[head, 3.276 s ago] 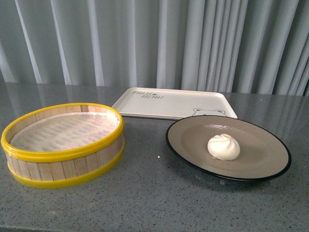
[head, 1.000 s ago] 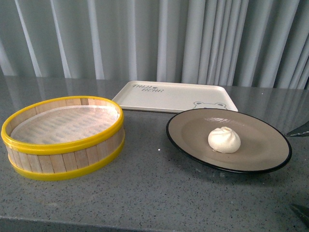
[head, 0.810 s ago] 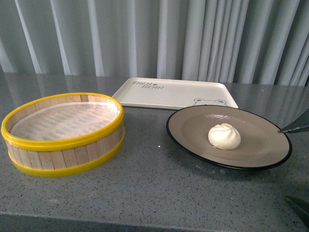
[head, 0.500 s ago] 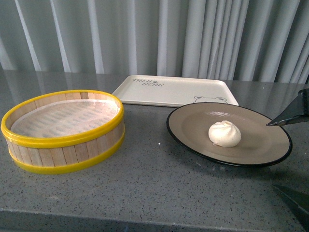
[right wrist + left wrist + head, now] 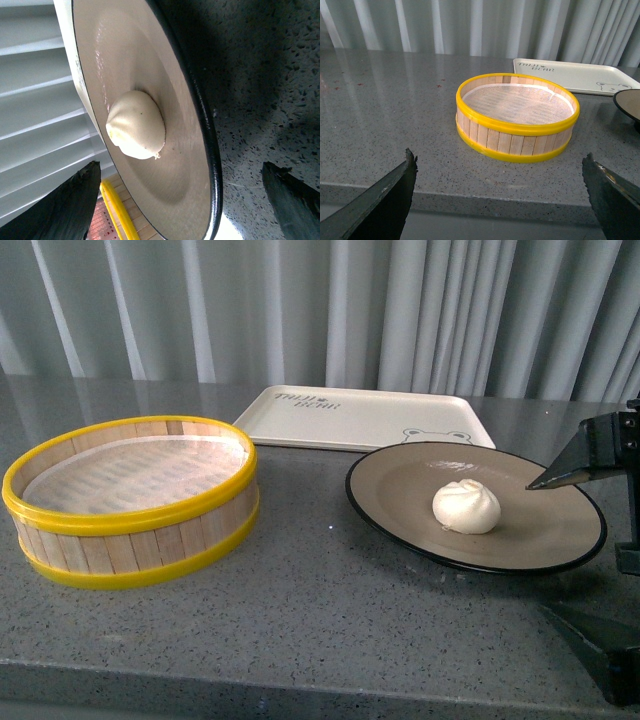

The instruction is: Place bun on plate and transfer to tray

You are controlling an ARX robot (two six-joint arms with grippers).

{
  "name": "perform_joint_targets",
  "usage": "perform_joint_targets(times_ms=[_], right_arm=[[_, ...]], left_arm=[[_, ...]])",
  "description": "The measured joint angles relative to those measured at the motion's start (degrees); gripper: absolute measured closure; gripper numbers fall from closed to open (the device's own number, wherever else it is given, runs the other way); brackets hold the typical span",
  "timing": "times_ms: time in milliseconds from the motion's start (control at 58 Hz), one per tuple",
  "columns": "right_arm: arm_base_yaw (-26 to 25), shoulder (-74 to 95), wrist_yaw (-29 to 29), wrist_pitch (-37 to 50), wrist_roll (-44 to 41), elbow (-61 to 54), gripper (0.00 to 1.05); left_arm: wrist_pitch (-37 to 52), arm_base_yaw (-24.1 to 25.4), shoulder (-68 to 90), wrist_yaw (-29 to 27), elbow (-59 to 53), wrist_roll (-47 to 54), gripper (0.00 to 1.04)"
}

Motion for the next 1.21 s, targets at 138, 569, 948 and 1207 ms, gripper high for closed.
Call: perform_joint_targets(times_ms=[138, 569, 948, 1207], right_arm=[[0.42, 1.36, -0.63, 0.39, -0.13, 1.44, 0.08], [0.48, 5.35, -2.78, 1.55, -1.44, 3.54, 0.45], [-0.48, 6.80, -3.74, 3.89, -1.77, 2.97, 1.01], [-1.36, 6.71, -4.37, 6.56, -2.95, 2.05, 1.01]], left_arm=[[0.00, 0.00, 0.00, 0.00, 0.00, 0.00, 0.07], [0.00, 0.00, 0.00, 0.00, 0.00, 0.00, 0.07], [0.00, 0.00, -0.02, 0.00, 0.00, 0.00, 0.07], [0.00, 0.00, 0.00, 0.00, 0.00, 0.00, 0.07]])
